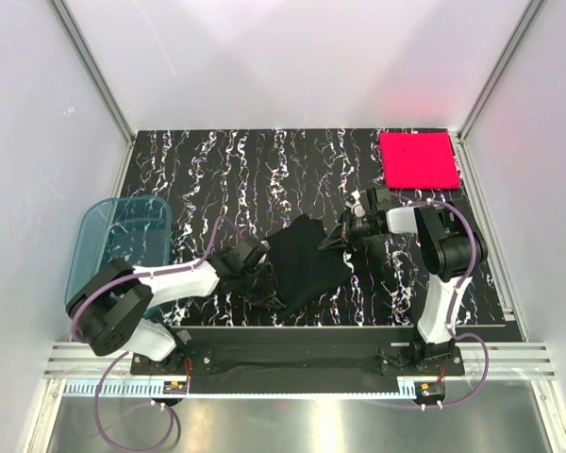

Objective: Fold and stack the t-shirts
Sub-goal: Fold the tshirt

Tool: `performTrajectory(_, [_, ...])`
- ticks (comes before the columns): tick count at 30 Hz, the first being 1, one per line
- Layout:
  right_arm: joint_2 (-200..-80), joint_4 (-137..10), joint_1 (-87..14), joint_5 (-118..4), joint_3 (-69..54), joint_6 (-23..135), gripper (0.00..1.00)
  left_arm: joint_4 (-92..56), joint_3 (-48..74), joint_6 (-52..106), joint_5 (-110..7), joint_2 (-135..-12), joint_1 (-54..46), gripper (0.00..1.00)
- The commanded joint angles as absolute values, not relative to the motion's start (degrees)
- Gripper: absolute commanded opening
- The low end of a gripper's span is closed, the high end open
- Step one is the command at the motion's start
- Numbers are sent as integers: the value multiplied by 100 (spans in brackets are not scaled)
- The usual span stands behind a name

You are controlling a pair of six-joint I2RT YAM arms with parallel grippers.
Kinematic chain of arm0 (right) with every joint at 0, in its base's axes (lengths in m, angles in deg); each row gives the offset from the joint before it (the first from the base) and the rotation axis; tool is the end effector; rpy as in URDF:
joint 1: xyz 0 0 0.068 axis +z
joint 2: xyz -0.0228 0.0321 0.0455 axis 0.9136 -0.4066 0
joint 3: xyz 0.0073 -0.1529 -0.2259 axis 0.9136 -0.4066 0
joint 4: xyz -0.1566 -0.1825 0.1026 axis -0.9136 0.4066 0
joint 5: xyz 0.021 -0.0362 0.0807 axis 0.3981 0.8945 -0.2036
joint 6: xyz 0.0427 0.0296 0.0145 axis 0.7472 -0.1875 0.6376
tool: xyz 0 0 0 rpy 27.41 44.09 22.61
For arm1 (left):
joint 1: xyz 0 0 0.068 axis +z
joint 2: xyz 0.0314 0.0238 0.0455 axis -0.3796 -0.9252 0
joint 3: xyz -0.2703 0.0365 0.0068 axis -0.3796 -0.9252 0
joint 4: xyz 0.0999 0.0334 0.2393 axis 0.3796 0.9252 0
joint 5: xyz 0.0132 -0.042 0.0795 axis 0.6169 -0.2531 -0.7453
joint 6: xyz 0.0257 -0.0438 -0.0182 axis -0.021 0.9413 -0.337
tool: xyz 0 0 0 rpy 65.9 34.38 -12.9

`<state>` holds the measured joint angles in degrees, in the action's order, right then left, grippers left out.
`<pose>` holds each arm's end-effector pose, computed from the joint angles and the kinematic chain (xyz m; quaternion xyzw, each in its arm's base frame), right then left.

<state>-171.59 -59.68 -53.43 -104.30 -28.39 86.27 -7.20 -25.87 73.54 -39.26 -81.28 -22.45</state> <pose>0.3332 0.1043 0.0984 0.0733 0.8651 0.4962 0.0069 0.1678 -0.1838 0.1374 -0.0614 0.9457 -0.3173 0.0356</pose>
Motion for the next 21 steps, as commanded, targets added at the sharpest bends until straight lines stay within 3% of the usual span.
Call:
performTrajectory(1, [-16563, -5757, -5335, -10386, -2531, 8582, 2, 7, -2170, 7234, -4268, -7745, -2445, 23])
performTrajectory(6, [-15929, -5615, -4932, -10517, -3092, 8626, 2, -236, -1686, 7304, -4075, -7928, -2638, 26])
performTrajectory(12, [-15910, -6896, -4729, -10641, -4385, 9048, 3, -852, -1816, 7498, -3758, -8745, -2691, 25])
performTrajectory(17, [-15814, -7118, -5184, -10395, -5140, 9013, 2, -108, -2019, 7270, -4178, -8940, -2691, 25])
performTrajectory(21, [-15490, -6436, -5256, -10245, -4853, 8697, 2, 621, -1914, 7015, -4513, -8422, -2691, 27])
